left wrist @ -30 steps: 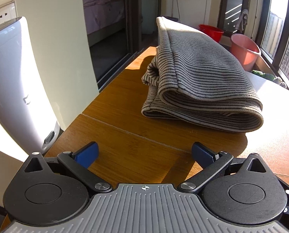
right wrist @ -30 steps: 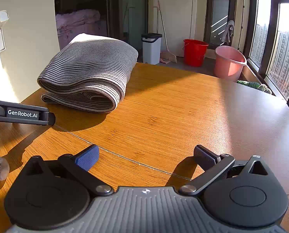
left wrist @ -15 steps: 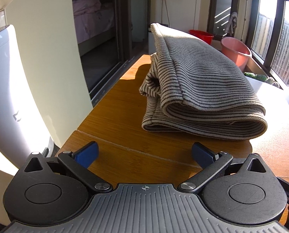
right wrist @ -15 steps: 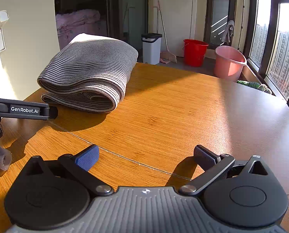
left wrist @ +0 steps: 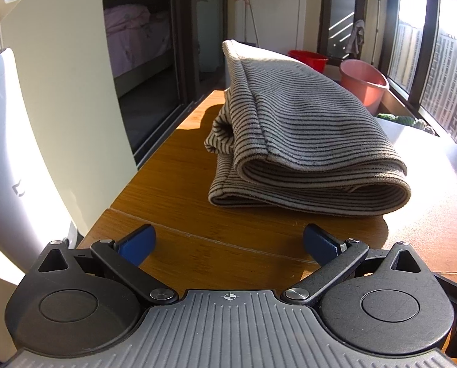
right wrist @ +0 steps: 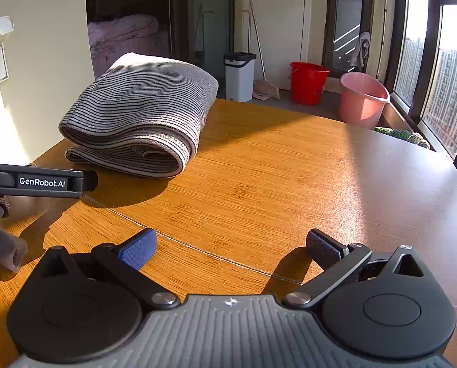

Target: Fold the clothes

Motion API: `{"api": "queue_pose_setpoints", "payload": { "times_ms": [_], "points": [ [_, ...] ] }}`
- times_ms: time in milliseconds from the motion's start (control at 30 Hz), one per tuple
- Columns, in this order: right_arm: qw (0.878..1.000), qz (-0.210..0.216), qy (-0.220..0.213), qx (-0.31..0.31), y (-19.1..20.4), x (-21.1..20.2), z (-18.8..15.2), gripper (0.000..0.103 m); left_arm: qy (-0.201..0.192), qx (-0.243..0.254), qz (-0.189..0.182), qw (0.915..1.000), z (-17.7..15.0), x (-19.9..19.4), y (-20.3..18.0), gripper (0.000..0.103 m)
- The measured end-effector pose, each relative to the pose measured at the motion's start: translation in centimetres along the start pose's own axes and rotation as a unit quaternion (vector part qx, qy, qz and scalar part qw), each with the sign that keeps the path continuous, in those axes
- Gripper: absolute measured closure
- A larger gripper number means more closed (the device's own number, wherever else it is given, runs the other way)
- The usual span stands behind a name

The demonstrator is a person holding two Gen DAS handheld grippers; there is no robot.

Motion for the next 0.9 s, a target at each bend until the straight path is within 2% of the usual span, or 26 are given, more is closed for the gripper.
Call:
{"api": "queue_pose_setpoints", "payload": {
  "times_ms": [300,467,767,900],
  "points": [
    [1.000,0.000,0.000,0.000,0.0,0.0,0.0,0.000,0.001,0.012,-0.006,0.9999,-0.1,-0.1,-0.1,0.000],
    [1.000,0.000,0.000,0.000,0.1,0.1,0.1,0.000,0.003,0.005,0.006,1.0000,-0.4,-0.5,0.1,0.000],
    [1.000,0.000,0.000,0.000,0.0,0.0,0.1,0.000,0.003,0.032,-0.027,0.9991,-2.8,-3.2,-0.7,0.000],
    [1.000,0.000,0.000,0.000,0.0,0.0,0.1,0.000,0.002,0.033,-0.029,0.9990,-3.0,-3.4,-1.0,0.000]
  ]
}}
Point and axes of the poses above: each gripper's, at about its wrist camera, not at the fingertips, and x roughly the way its jaws point, y to its left, z to its top, the point moved 1 cm from there along x, roughly the way its jaws point, and after that the axes turned 7 degrees about x, right-handed, at the moved point
